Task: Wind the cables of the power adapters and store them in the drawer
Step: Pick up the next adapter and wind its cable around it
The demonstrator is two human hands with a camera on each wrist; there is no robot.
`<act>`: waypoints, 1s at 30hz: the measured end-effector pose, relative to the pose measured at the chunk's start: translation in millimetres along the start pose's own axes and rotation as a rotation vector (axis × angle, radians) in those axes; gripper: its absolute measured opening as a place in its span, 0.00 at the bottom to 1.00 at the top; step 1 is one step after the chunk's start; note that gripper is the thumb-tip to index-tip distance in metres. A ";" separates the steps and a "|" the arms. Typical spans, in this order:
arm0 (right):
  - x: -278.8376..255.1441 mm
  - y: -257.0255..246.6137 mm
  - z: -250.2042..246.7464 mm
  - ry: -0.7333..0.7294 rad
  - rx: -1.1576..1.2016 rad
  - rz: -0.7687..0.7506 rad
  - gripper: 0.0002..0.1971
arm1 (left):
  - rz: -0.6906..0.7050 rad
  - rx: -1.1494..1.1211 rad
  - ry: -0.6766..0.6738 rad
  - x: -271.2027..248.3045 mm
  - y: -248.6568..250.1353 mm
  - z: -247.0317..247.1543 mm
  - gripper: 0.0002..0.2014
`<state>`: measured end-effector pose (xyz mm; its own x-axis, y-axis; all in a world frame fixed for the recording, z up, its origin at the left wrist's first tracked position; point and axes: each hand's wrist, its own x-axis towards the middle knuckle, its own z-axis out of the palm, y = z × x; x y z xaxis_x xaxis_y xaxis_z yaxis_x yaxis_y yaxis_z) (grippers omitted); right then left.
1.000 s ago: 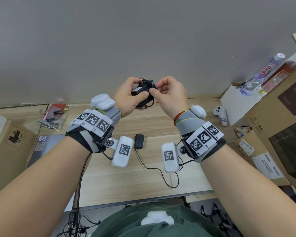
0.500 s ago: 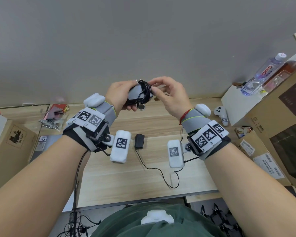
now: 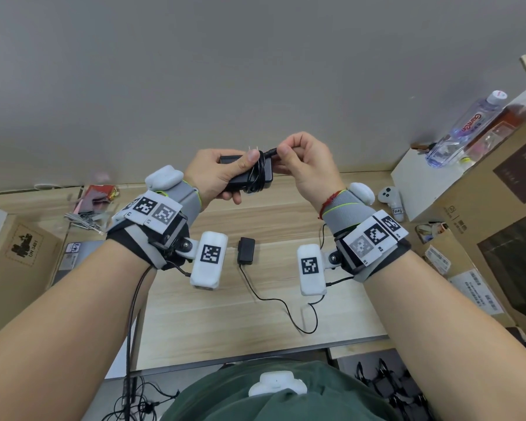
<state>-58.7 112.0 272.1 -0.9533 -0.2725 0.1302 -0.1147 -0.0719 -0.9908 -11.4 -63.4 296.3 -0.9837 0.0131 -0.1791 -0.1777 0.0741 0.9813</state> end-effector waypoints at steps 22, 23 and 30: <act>-18.1 57.4 -22.2 0.166 -0.163 0.217 0.10 | -0.107 0.297 -0.227 30.9 -48.4 29.2 0.35; -23.7 61.7 -27.4 0.180 -0.162 0.253 0.10 | -0.116 0.310 -0.258 32.7 -52.8 35.1 0.34; -69.3 97.6 -75.5 0.290 -0.151 0.439 0.10 | -0.187 0.380 -0.459 43.7 -93.2 89.0 0.17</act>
<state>-25.0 196.3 163.6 -0.9562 0.0313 -0.2909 0.2924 0.1335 -0.9469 -35.5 18.9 190.8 -0.8103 0.3868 -0.4403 -0.2412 0.4648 0.8520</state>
